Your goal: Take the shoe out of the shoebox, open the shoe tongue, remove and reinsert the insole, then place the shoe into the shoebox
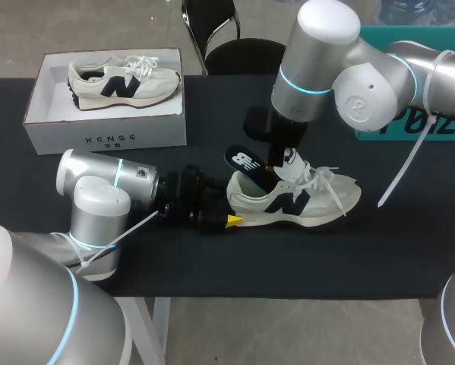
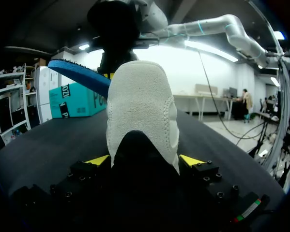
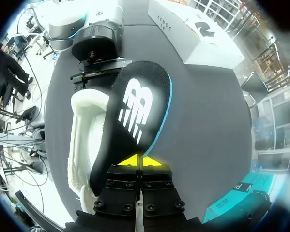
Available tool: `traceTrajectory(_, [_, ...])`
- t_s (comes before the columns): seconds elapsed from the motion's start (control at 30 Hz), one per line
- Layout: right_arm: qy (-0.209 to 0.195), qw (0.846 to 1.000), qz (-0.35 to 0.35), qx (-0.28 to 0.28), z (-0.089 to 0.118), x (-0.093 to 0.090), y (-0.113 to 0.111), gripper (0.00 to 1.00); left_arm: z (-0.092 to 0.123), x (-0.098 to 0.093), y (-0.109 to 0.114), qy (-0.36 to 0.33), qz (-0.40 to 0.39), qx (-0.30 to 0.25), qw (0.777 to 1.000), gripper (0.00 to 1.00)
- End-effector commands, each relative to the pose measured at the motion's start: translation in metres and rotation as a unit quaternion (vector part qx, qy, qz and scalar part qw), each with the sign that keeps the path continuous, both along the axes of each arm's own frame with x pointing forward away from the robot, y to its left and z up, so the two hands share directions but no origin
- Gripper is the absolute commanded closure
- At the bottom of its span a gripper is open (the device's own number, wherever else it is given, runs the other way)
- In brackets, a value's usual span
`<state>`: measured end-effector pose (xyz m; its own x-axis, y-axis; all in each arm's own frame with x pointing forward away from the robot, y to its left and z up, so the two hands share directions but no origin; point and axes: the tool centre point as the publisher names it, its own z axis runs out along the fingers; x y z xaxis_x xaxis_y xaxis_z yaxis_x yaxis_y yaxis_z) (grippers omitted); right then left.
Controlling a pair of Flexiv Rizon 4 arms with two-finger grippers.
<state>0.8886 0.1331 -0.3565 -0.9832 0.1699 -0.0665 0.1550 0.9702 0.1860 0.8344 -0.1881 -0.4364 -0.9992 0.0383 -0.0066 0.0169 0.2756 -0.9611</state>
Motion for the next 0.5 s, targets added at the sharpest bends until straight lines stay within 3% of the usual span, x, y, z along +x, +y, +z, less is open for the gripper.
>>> traceTrajectory(0.03, [0.008,1.000,0.007,-0.012,-0.001,0.009,0.010,1.00,-0.003,-0.001,-0.002,0.000,-0.001,0.000,1.000,1.00])
traceTrajectory(0.33, [0.009,0.999,0.024,-0.023,0.004,0.019,0.023,1.00,-0.003,-0.001,-0.002,0.000,-0.001,0.000,1.000,1.00])
traceTrajectory(0.5, [0.020,0.999,0.028,-0.030,-0.004,0.019,0.026,1.00,-0.003,-0.001,-0.002,0.000,-0.001,0.000,1.000,1.00])
